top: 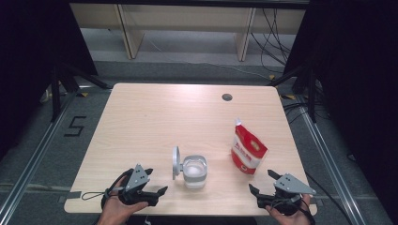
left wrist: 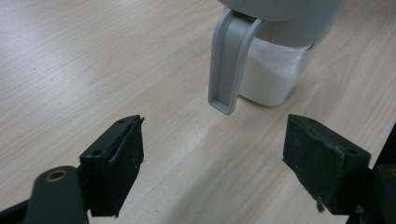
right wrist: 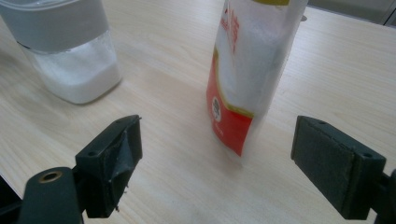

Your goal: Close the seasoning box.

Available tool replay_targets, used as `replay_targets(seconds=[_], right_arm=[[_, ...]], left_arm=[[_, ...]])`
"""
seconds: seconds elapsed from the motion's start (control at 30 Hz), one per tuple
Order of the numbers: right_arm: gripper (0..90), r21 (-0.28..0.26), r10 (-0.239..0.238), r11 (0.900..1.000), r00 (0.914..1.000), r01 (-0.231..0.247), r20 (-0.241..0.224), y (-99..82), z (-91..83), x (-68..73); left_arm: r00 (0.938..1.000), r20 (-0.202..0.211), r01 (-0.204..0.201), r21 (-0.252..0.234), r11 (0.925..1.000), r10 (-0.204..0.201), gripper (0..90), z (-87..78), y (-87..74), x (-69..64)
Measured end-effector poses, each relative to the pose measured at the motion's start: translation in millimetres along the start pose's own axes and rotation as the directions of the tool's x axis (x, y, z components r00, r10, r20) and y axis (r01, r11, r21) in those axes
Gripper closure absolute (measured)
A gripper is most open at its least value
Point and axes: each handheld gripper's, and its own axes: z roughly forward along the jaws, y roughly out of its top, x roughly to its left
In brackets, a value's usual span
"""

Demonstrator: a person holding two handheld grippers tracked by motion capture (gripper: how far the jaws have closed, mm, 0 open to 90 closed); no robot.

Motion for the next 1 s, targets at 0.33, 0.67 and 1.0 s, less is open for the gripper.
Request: replay_targets(seconds=[0.33, 0.67, 1.0], right_arm=[[17.7, 0.011, -0.010, 0.9999, 0.9999, 0.010, -0.005, -0.1, 2.8, -0.5], [18.2, 0.015, -0.014, 0.9998, 0.9999, 0.014, -0.010, 0.3, 3.8, -0.9], [18.4, 0.007, -0.036, 0.9993, 0.9994, 0.036, -0.004, 0.6, 7.0, -3.1]], left_arm=[[0.9995, 0.000, 0.032, -0.033, 0.9989, -0.032, 22.6, -1.6, 0.5, 0.2], [0.9988, 0.049, -0.003, -0.023, 0.9997, 0.004, 52.3, -4.5, 0.0, -1.9], [0.9973, 0.069, -0.020, -0.062, 0.9979, 0.024, 88.2, -5.2, -0.9, -1.2]])
